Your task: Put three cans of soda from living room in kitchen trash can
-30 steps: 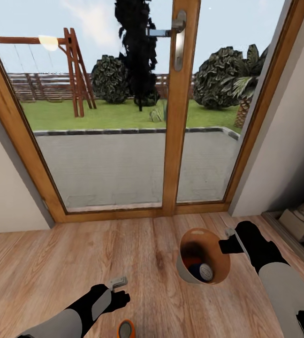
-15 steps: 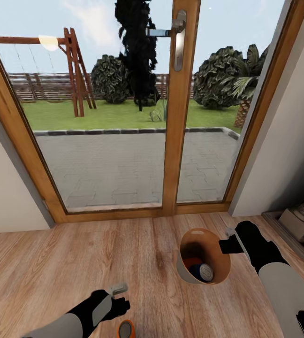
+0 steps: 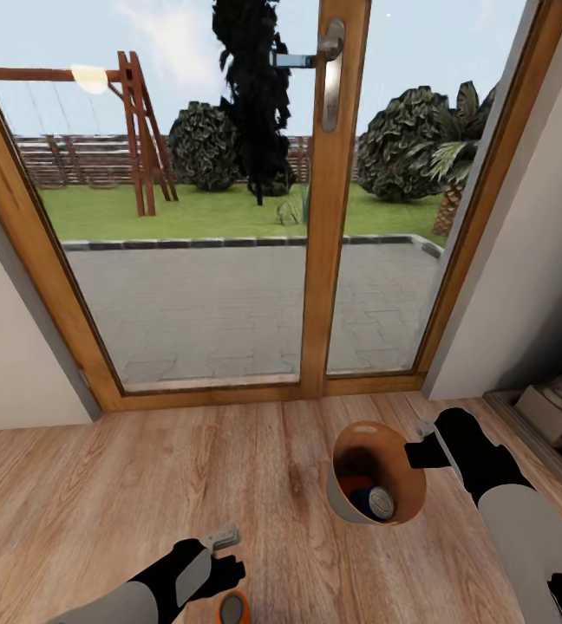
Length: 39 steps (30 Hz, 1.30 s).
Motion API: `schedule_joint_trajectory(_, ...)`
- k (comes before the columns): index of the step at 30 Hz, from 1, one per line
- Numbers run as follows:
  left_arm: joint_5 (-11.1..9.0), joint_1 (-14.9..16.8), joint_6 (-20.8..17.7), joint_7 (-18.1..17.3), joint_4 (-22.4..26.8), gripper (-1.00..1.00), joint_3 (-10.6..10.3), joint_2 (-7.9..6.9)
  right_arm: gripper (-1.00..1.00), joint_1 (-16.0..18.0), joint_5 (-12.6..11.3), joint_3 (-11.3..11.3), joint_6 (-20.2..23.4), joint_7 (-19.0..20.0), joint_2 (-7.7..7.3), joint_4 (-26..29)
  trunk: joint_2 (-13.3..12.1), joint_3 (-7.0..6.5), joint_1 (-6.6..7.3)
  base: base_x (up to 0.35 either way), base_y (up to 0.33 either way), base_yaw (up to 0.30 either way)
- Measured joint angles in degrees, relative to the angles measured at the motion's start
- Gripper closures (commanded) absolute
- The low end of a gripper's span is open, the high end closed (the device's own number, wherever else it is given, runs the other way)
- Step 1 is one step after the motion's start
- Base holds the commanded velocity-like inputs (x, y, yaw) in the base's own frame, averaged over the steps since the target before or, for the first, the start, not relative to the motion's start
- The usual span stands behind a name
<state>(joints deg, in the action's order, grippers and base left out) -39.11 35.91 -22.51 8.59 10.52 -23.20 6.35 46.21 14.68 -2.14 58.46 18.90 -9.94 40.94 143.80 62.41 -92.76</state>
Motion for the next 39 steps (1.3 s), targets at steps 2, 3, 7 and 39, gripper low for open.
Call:
schedule_joint_trajectory(2, 0.0, -0.02, -0.02, -0.02, -0.12, -1.0, 0.0, 0.09, 1.0, 0.0, 0.04, 0.02, -0.01, 0.0, 0.0, 0.0, 0.0, 0.0, 0.0, 0.0, 0.0, 0.0)
schedule_joint_trajectory(3, 0.0, -0.02, -0.01, -0.03, -0.17, -1.0, 0.0, 0.12, 1.0, 0.0, 0.05, 0.03, -0.01, 0.0, 0.0, 0.0, 0.0, 0.0, 0.0, 0.0, 0.0, 0.0)
schedule_joint_trajectory(7, 0.0, -0.08, -0.01, -0.27, -0.33, -1.0, 0.0, 0.2, 1.0, 0.0, 0.02, 0.11, 0.01, 0.0, 0.0, 0.0, 0.0, 0.0, 0.0, 0.0, 0.0, 0.0)
schedule_joint_trajectory(39, 0.09, -0.45, 0.95, -0.71, -0.32, -1.0, 0.0, 0.24, 1.0, -3.13, -0.17, -0.48, 1.38, -0.04, -0.09, 20.61, 0.25, 4.21, -0.49, 0.0, 0.0, 0.0)
